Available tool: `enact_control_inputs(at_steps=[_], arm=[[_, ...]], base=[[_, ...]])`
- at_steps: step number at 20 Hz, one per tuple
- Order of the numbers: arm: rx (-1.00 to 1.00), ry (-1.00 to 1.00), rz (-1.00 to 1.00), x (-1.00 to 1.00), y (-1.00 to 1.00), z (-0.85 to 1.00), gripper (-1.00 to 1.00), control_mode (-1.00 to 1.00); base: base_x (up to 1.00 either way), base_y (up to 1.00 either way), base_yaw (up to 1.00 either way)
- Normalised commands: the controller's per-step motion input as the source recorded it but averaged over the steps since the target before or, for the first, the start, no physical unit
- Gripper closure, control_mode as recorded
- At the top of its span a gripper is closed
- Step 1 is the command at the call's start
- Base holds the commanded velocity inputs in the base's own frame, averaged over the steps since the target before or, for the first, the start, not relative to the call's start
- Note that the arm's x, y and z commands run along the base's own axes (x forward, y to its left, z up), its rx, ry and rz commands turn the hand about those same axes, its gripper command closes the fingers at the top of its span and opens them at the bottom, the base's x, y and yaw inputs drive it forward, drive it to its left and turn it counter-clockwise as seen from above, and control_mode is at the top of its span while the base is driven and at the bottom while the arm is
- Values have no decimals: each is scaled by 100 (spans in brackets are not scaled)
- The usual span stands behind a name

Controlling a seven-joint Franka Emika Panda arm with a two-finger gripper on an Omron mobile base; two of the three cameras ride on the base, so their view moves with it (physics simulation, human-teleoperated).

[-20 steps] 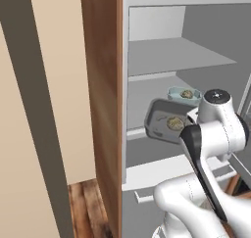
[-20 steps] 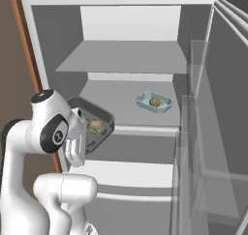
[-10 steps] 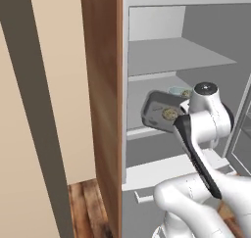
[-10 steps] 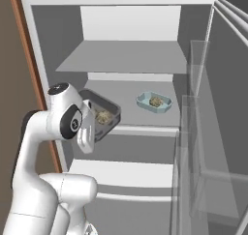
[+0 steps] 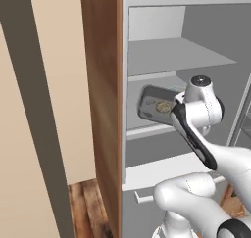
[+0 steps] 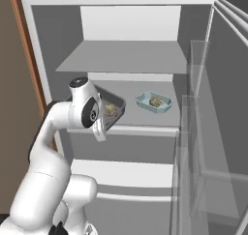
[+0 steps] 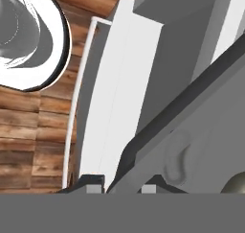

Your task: Place two dumplings into each of the tupperware containers and then place the containers in the fridge.

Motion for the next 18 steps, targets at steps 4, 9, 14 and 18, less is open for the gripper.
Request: enact_control_inputs(at_steps=[4, 9, 14, 18], arm=[[-6, 0, 13, 54, 0, -44, 100, -100], [-5, 0, 10, 51, 0, -50, 100, -100], [0, 0, 6, 74, 0, -23, 100, -100], [0, 0, 5, 78, 0, -16, 100, -100]], base=[[0, 0, 0], [0, 0, 0], [0, 0, 0], [0, 0, 0]])
